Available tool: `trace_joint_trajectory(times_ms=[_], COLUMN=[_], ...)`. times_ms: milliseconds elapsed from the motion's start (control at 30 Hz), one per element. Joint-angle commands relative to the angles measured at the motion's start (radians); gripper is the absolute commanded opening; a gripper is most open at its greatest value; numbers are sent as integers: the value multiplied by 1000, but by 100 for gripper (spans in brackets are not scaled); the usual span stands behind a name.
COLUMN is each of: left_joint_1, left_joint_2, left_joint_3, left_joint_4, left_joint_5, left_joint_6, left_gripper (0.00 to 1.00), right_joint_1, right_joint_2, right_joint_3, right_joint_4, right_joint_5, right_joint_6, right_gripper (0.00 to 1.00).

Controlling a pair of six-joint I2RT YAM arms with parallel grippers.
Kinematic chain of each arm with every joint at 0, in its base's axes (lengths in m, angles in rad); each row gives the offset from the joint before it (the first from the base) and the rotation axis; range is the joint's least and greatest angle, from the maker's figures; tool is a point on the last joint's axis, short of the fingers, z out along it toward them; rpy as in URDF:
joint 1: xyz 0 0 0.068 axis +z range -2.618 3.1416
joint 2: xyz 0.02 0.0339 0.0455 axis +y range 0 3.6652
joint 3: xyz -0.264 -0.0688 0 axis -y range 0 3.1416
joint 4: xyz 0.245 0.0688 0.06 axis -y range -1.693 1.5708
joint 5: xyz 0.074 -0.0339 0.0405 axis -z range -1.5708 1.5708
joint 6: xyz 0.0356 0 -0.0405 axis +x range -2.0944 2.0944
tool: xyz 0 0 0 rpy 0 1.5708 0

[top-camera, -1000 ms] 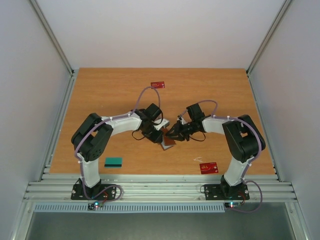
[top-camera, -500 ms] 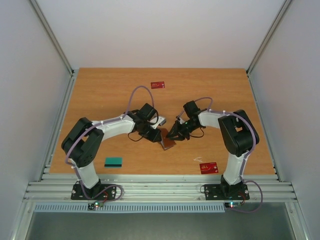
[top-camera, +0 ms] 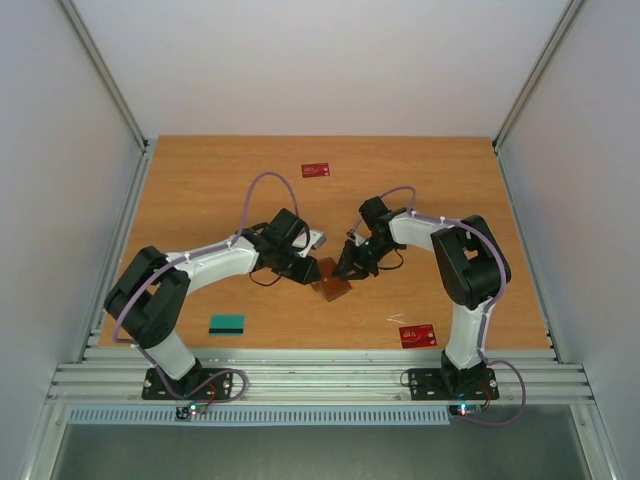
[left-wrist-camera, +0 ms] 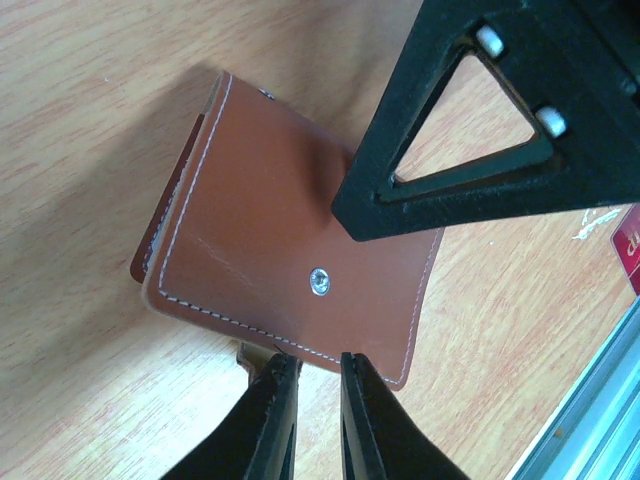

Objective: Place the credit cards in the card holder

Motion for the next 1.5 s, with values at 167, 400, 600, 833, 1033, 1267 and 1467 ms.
trace_joint_trajectory(times_ms=[167, 400, 600, 833, 1033, 1267, 1467], left_joint_1=[5, 22, 37, 49, 63, 72, 71], left_joint_2=[29, 129, 232, 250, 245, 207, 213], left_joint_3=[85, 132, 185, 193, 203, 274, 478], left_joint_4=[16, -24, -57, -78, -86, -168, -521], left_joint_5=[9, 60, 86, 121, 169, 191, 87], left_joint_6=[-25, -26, -34, -44, -62, -65, -109], left_gripper=[16, 18, 15, 14, 13, 14, 21], right_joint_1=[11, 11, 11, 29, 37, 37, 37], right_joint_2=[22, -49, -120, -155, -73, 27, 70], right_joint_3=[0, 22, 57, -17, -44, -33, -37], right_joint_4=[-151, -164, -178, -14, 133, 129, 43], right_joint_5=[265, 225, 164, -57, -82, -17, 84], right_joint_6=[-63, -79, -142, -40, 35, 43, 8], right_gripper=[24, 27, 29, 29, 25, 19, 16])
